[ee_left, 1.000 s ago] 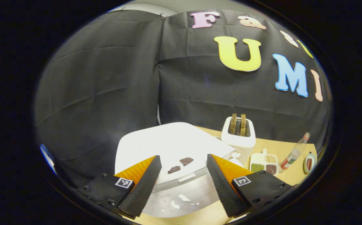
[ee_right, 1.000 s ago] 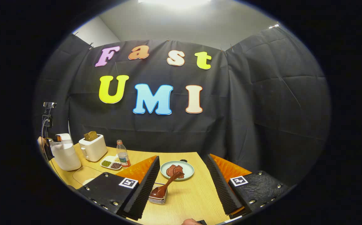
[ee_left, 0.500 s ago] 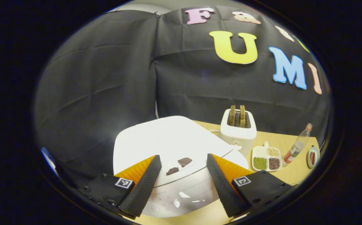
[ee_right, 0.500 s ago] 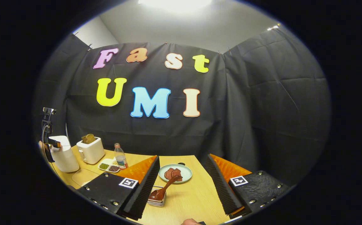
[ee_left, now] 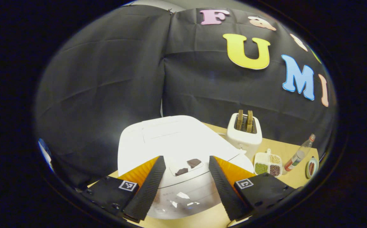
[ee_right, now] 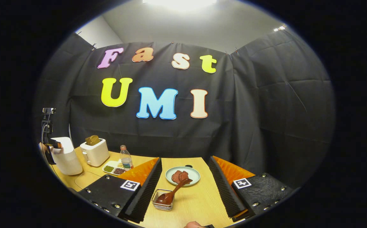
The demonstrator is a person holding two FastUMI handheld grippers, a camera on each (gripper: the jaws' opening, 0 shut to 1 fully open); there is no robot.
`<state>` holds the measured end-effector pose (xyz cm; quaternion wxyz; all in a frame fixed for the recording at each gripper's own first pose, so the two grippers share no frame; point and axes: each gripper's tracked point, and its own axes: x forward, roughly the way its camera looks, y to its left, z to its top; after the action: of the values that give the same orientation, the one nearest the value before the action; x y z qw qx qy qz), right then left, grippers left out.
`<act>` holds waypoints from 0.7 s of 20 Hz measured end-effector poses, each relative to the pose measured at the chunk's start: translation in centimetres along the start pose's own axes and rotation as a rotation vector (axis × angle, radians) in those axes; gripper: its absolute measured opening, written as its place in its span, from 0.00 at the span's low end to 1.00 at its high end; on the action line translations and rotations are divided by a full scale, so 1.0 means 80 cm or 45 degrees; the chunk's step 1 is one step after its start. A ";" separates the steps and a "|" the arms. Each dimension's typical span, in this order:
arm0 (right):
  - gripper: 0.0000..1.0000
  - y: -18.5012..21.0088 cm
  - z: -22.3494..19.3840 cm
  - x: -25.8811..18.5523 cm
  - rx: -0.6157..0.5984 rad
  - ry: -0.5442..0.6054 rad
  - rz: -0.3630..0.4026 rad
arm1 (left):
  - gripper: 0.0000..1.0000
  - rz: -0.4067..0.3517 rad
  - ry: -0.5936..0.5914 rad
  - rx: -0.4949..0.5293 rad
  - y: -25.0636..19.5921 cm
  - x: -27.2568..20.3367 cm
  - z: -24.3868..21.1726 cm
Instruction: Close the left gripper, press the button to open the rice cooker; take a wooden spoon from the chopstick holder with the right hand, scoop a spoonful of rice and pour it into the rice cooker, then put the wooden spoon back into the chopstick holder.
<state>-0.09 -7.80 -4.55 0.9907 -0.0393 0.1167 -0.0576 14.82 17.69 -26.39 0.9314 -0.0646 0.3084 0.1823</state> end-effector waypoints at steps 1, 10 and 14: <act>0.92 0.001 0.003 0.002 0.001 -0.010 0.002 | 0.92 -0.005 0.005 0.010 -0.002 -0.002 -0.003; 0.92 0.038 0.033 0.016 0.027 -0.079 0.077 | 0.92 -0.100 -0.215 0.057 -0.019 -0.069 0.048; 0.92 0.063 0.048 0.015 0.056 -0.106 0.124 | 0.96 -0.217 -0.413 0.111 -0.042 -0.140 0.095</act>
<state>2.53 -2.69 -1.57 0.9970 -0.0141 0.0759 -0.0101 11.93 13.00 -13.58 0.9829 -0.0198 0.1552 0.0974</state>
